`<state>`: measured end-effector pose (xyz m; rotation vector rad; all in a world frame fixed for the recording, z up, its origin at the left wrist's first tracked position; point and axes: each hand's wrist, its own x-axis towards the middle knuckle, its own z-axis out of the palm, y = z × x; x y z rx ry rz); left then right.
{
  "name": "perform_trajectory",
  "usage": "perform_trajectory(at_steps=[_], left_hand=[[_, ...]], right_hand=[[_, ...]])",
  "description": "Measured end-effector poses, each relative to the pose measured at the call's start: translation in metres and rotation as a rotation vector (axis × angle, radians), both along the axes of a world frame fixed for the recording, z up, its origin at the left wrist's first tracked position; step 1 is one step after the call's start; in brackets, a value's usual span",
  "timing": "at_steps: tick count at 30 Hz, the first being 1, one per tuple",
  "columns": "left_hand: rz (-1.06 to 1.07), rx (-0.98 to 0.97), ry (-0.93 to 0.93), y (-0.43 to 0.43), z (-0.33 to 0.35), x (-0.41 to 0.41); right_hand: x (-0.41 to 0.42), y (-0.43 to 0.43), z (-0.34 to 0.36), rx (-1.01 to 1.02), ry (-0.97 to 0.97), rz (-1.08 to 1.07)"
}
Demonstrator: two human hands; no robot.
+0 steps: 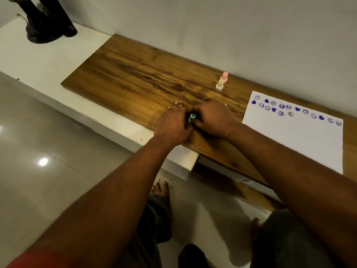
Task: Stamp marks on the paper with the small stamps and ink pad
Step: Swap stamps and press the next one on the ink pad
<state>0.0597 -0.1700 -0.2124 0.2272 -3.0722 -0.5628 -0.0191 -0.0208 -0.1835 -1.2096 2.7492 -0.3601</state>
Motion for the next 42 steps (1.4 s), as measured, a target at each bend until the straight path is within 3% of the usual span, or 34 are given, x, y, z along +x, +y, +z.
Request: perform_trajectory(at_steps=[4, 8, 12, 15, 18, 26, 32, 42], left_hand=[[0.01, -0.014, 0.007, 0.001, 0.0, 0.0], [0.051, -0.027, 0.031, -0.001, -0.003, -0.003], [0.15, -0.083, 0.039, -0.006, -0.006, -0.007], [0.209, -0.107, 0.052, -0.01, -0.007, -0.009], [0.196, -0.093, 0.053, -0.011, -0.009, -0.01], [0.198, -0.048, 0.05, -0.014, -0.007, -0.012], [0.198, -0.036, 0.028, -0.021, -0.003, -0.006], [0.165, -0.027, 0.028, -0.025, 0.014, -0.004]], right_hand=[[-0.002, -0.002, 0.001, 0.004, -0.088, -0.031], [-0.007, 0.006, 0.004, -0.145, -0.253, -0.103], [-0.035, 0.021, 0.012, -0.208, -0.011, -0.323], [-0.058, 0.04, 0.017, -0.062, 0.203, -0.429], [-0.07, 0.045, 0.012, 0.102, 0.212, -0.474], [-0.066, 0.016, -0.001, 0.068, 0.118, -0.469], [-0.055, -0.011, -0.006, 0.04, 0.19, -0.447], [-0.021, -0.025, 0.008, -0.013, 0.1, -0.145]])
